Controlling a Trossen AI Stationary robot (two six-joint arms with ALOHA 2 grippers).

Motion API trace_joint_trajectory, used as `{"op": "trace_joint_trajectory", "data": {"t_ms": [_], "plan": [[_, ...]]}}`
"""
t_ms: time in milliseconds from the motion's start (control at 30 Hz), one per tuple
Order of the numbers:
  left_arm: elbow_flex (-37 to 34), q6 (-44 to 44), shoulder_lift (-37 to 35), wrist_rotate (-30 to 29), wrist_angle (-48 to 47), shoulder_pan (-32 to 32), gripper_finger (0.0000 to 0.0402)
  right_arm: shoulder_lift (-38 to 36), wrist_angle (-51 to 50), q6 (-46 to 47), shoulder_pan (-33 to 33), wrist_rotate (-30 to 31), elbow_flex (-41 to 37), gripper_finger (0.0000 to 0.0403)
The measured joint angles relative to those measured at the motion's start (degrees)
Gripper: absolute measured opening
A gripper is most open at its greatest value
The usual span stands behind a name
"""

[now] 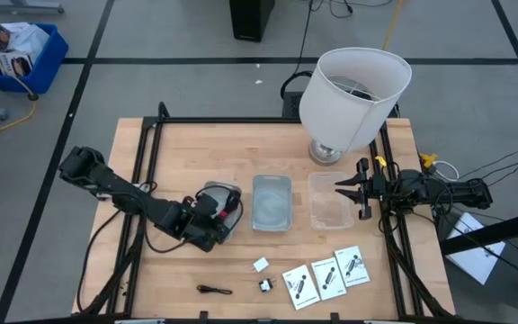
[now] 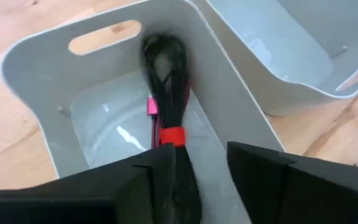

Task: Pick and place items into bin
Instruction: Adjust the left gray bin

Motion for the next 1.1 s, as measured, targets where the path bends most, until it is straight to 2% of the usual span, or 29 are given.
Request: {"op": "trace_joint_trajectory", "data": {"t_ms": [100, 200, 333, 467, 533, 633, 800, 967, 1100], "plan": [[0.0, 3.5, 0.0, 0.0, 1.0, 0.2, 0.0188, 0.0, 0.0, 0.0, 0.0, 0.0, 0.0, 0.0078], [0.0, 12.1, -1.4, 0.4, 1.3, 0.2, 0.0204, 0.0, 0.0, 0.0, 0.0, 0.0, 0.0, 0.0078], [0.0, 28.5, -4.1, 10.5, 3.0, -0.1, 0.0210, 0.0, 0.0, 0.0, 0.0, 0.0, 0.0, 0.0080], [0.0, 36.7, -5.0, 21.5, 3.1, -2.3, 0.0211, 0.0, 0.0, 0.0, 0.0, 0.0, 0.0, 0.0078], [0.0, 39.9, -5.0, 23.0, 2.3, -3.7, 0.0211, 0.0, 0.0, 0.0, 0.0, 0.0, 0.0, 0.0078], [0.0, 44.6, -4.6, 22.0, 1.4, -4.9, 0.0211, 0.0, 0.0, 0.0, 0.0, 0.1, 0.0, 0.0080], [0.0, 45.6, -4.5, 18.9, -2.5, -4.8, 0.0211, 0.0, 0.0, 0.1, 0.0, 0.1, 0.0, 0.0078], [0.0, 45.3, -4.5, 22.5, -3.8, -3.5, 0.0211, 0.0, 0.0, 0.1, 0.0, 0.2, 0.0, 0.0079], [0.0, 45.1, -4.3, 22.6, -4.7, -3.5, 0.0200, 0.0, 0.0, 0.0, 0.0, 0.2, 0.0, 0.0078]]}}
